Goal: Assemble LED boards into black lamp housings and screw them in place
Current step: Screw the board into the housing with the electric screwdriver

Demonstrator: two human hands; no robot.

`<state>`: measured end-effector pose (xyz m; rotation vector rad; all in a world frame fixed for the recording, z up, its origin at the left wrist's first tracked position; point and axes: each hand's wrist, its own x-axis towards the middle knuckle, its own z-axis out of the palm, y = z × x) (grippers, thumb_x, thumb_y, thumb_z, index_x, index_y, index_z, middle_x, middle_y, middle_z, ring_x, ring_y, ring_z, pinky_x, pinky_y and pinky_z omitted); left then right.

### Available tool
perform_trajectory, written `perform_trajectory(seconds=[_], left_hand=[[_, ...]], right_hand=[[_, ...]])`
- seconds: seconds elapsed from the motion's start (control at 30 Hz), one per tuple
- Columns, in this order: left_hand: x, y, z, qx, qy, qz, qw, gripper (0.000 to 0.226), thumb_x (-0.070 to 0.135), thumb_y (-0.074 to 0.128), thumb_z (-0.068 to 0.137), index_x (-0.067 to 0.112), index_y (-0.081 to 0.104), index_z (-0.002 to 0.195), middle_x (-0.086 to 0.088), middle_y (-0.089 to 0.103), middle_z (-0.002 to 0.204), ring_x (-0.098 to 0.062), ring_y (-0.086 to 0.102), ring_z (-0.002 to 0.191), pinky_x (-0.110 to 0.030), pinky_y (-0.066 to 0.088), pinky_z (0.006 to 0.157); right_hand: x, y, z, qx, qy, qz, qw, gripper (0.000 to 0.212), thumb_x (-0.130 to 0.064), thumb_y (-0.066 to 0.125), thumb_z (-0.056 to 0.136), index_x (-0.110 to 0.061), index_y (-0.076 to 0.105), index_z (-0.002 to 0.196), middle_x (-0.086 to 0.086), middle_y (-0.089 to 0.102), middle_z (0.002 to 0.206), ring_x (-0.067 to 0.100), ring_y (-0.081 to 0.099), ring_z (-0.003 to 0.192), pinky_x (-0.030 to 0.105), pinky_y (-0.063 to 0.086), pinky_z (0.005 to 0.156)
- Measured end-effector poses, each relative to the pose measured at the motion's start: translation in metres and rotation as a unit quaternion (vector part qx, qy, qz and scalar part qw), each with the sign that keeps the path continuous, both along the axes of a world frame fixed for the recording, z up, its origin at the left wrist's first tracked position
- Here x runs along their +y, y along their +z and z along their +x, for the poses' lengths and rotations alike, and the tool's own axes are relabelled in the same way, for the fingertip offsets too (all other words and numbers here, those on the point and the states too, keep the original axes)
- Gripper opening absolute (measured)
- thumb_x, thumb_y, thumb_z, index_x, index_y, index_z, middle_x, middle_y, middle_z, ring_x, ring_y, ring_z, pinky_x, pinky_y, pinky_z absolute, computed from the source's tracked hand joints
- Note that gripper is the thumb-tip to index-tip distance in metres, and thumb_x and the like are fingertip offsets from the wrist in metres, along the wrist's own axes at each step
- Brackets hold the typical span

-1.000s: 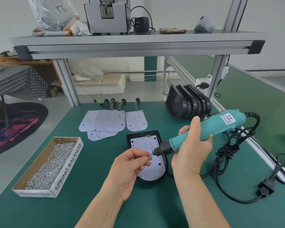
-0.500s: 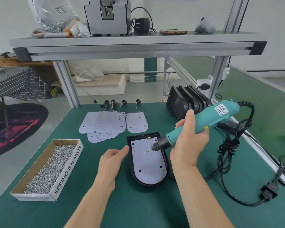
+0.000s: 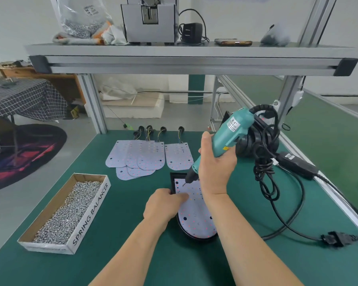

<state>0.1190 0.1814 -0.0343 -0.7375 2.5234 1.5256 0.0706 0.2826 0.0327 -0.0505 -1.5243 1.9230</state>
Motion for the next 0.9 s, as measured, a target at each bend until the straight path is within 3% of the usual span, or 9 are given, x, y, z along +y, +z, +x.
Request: perform_trajectory(seconds=[0.13,0.27,0.57,0.63,0.77,0.9], left_hand=[[-0.001,-0.001,-0.002,0.000,-0.006,0.004,1.000,0.036,0.049,0.060,0.053,0.017,0.059,0.069,0.002,0.060,0.068,-0.022,0.051,0.062,-0.028,0.037,0.063],[-0.002,0.000,-0.002,0.000,-0.013,0.015,1.000,0.032,0.048,0.060,0.053,0.019,0.050,0.062,0.002,0.056,0.065,-0.022,0.048,0.061,-0.028,0.035,0.062],[-0.002,0.000,-0.002,-0.003,-0.011,0.024,1.000,0.038,0.048,0.062,0.053,0.013,0.061,0.068,0.001,0.061,0.065,-0.022,0.052,0.061,-0.027,0.037,0.062],[-0.002,0.000,-0.003,-0.006,-0.010,0.033,0.999,0.045,0.048,0.062,0.053,0.009,0.067,0.076,-0.002,0.066,0.071,-0.022,0.054,0.063,-0.027,0.039,0.063],[-0.003,0.000,-0.002,-0.010,-0.009,0.041,0.999,0.034,0.046,0.063,0.054,0.016,0.061,0.069,-0.001,0.063,0.070,-0.022,0.052,0.063,-0.027,0.037,0.063],[-0.002,-0.001,-0.003,-0.010,-0.005,0.035,0.999,0.049,0.047,0.062,0.052,0.009,0.069,0.082,-0.007,0.075,0.086,-0.022,0.057,0.068,-0.028,0.040,0.065]], right_hand=[[-0.012,-0.003,-0.009,0.009,0.016,0.034,0.999,0.026,-0.048,0.070,0.080,-0.027,0.056,0.075,0.004,0.063,0.065,0.023,0.061,0.060,0.036,0.054,0.061],[-0.016,-0.009,-0.015,0.024,0.032,0.061,0.997,0.032,-0.047,0.069,0.081,-0.019,0.056,0.077,-0.010,0.055,0.061,0.011,0.053,0.056,0.022,0.047,0.059],[-0.019,-0.015,-0.019,0.032,0.043,0.086,0.995,0.036,-0.047,0.069,0.081,-0.014,0.056,0.079,-0.009,0.056,0.062,0.013,0.054,0.057,0.025,0.049,0.060],[-0.020,-0.015,-0.020,0.041,0.047,0.101,0.993,0.037,-0.048,0.068,0.081,-0.012,0.056,0.080,-0.012,0.056,0.062,0.008,0.053,0.056,0.021,0.047,0.060],[-0.024,-0.012,-0.021,0.051,0.044,0.146,0.987,0.041,-0.050,0.067,0.081,-0.011,0.054,0.079,-0.015,0.054,0.058,0.004,0.052,0.055,0.014,0.042,0.058],[-0.024,-0.011,-0.022,0.050,0.045,0.156,0.986,0.036,-0.040,0.071,0.084,-0.011,0.051,0.076,-0.011,0.052,0.058,0.007,0.048,0.054,0.017,0.041,0.056]])
